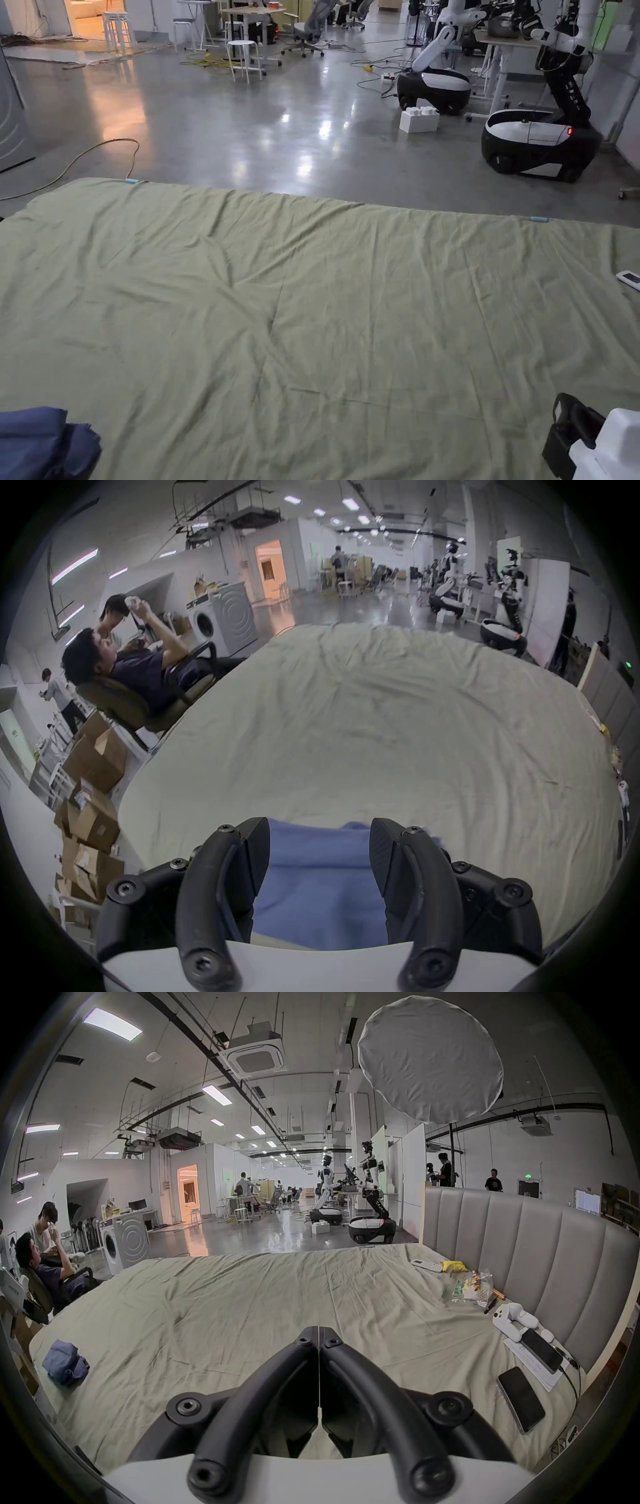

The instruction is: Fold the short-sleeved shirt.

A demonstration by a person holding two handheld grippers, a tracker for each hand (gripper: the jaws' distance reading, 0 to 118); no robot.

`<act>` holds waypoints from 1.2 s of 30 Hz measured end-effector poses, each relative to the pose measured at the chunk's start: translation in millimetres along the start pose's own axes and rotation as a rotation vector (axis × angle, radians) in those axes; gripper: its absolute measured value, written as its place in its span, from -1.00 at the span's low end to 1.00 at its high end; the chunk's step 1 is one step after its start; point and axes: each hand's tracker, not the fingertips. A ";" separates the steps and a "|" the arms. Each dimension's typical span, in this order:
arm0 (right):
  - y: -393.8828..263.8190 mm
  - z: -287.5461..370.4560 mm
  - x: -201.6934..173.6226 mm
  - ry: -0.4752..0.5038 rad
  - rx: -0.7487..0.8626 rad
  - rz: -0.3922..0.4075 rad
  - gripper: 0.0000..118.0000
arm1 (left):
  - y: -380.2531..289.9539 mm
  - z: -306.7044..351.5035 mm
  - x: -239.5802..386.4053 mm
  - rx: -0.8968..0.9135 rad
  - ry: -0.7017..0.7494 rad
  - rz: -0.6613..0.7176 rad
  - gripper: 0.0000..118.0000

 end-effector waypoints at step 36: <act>-5.2 -6.7 -33.8 -0.012 0.104 0.080 -0.98 | 57.8 260.0 236.1 0.533 -0.594 0.627 -0.90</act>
